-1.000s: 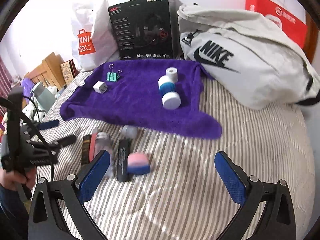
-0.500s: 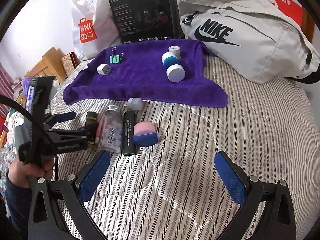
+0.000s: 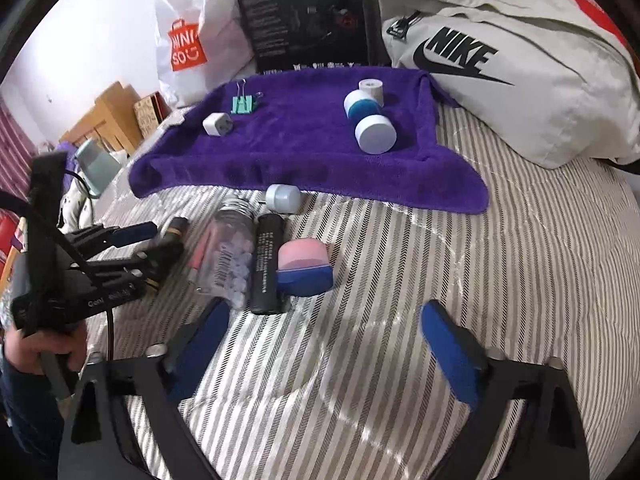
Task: Organize rigid objects
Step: 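Lower the left tool onto the brown Grand Reserve bottle and close on it, then close the right tool on the pink-and-blue round puff while the left tool holds the bottle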
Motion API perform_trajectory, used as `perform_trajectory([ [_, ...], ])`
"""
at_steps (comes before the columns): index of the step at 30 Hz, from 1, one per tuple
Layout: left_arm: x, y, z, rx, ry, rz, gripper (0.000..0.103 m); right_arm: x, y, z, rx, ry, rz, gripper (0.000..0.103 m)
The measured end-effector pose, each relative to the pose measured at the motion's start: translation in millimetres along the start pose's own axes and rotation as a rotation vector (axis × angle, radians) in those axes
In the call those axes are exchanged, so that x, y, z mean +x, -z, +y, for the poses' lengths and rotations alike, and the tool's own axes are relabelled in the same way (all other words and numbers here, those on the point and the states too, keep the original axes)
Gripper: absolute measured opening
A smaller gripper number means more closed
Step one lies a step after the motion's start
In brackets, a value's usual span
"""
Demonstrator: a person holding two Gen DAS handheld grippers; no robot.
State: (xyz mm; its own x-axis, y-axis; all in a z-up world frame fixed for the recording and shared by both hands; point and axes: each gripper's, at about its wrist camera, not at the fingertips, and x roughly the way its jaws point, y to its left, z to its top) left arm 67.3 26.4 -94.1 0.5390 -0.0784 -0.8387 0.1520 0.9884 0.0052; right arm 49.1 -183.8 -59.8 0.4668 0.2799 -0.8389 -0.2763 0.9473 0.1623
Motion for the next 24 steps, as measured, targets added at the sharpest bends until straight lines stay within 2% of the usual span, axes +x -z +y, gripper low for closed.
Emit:
perform_trajectory([
  [2, -1.9, 1.3, -7.9, 0.050, 0.010, -0.008, 0.029, 8.6, -3.5, -2.2, 0.006, -0.018, 0.003, 0.077],
  [4, -2.3, 1.4, -9.0, 0.047, 0.004, -0.012, 0.028, 18.4, -7.4, -3.7, 0.008, -0.016, 0.019, 0.074],
  [6, -2.6, 1.8, -8.4, 0.041, 0.007, -0.014, 0.028, 26.2, -10.2, -3.6, 0.006, -0.012, 0.032, 0.065],
  [8, -3.5, 1.9, -7.4, 0.033, 0.013, -0.013, 0.028, 33.2, -11.9, -1.8, -0.004, -0.028, 0.042, 0.062],
  [14, -1.1, 1.7, -8.0, 0.037, 0.012, -0.014, 0.029, 40.1, -16.9, -0.1, -0.030, -0.013, 0.029, 0.060],
  [17, -1.0, 2.0, -5.8, 0.032, 0.022, -0.013, 0.029, 39.6, -18.6, -7.1, -0.024, 0.046, 0.037, 0.044],
  [24, -0.9, 1.8, -6.1, 0.040, 0.019, -0.024, 0.029, 46.3, -21.8, 4.9, -0.112, 0.107, 0.034, 0.047],
])
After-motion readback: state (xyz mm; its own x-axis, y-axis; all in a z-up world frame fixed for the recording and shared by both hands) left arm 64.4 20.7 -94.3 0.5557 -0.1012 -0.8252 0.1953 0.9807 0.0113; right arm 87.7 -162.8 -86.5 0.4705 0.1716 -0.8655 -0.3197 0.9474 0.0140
